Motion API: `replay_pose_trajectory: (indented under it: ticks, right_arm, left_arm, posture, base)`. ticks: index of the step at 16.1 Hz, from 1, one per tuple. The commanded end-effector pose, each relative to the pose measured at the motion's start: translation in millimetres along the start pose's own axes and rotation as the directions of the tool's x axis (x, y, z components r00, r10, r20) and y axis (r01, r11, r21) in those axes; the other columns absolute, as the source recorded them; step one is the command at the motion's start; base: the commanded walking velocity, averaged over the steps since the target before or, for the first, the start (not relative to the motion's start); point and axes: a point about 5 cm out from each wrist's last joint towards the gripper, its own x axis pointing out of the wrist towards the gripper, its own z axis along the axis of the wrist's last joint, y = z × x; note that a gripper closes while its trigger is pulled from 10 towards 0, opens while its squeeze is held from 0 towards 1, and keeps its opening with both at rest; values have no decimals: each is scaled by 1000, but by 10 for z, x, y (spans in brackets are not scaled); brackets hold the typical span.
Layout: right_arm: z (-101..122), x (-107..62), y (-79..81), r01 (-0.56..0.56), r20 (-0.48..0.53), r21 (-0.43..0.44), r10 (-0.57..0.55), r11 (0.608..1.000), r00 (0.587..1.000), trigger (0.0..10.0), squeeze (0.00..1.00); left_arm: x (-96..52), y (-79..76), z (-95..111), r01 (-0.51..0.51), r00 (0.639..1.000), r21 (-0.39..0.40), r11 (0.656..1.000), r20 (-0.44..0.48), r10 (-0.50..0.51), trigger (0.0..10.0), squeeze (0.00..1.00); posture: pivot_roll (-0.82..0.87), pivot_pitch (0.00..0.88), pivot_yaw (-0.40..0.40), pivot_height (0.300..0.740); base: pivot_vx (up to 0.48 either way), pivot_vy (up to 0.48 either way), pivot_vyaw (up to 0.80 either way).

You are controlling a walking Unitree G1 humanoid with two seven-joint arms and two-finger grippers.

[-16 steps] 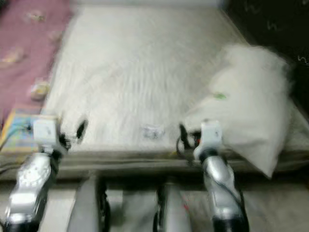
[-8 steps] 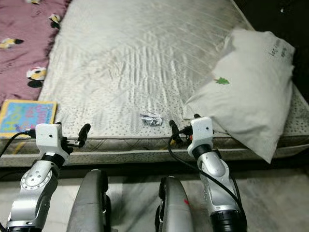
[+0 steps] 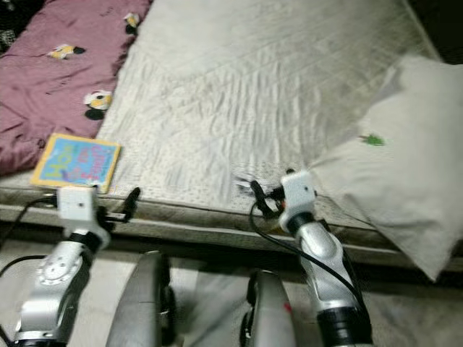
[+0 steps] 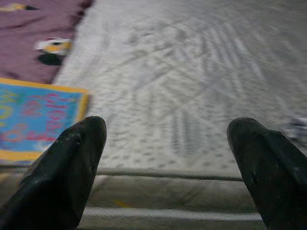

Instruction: Clean up the room

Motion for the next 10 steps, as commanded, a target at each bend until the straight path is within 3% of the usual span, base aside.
replay_pose_trajectory:
  ticks: [1, 4, 8, 10]
  right_arm:
    - [-16, -7, 2, 1, -1, 17, -1, 1000, 1000, 10000, 0]
    - [-7, -3, 5, -8, 12, 35, 8, 999, 1000, 10000, 0]
    - [-15, 2, 17, -22, 5, 37, 22, 999, 1000, 10000, 0]
    - [-22, 6, 19, -25, 3, 44, 25, 999, 1000, 10000, 0]
  left_arm:
    - [-7, 39, -25, -8, 1000, 4, 1000, -18, 8, 10000, 0]
    - [-4, 37, -28, -9, 1000, 4, 1000, -19, 9, 10000, 0]
    - [0, 32, -29, -7, 1000, 6, 1000, -20, 7, 10000, 0]
    - [0, 32, -27, -4, 1000, 4, 1000, -17, 4, 10000, 0]
  posture:
    - [-7, 155, -37, 616]
    - [-8, 156, -37, 596]
    - [-7, 158, -36, 536]
    - [-7, 158, -36, 531]
  base:
    - [0, 0, 0]
    - [0, 0, 0]
    - [0, 0, 0]
    - [0, 0, 0]
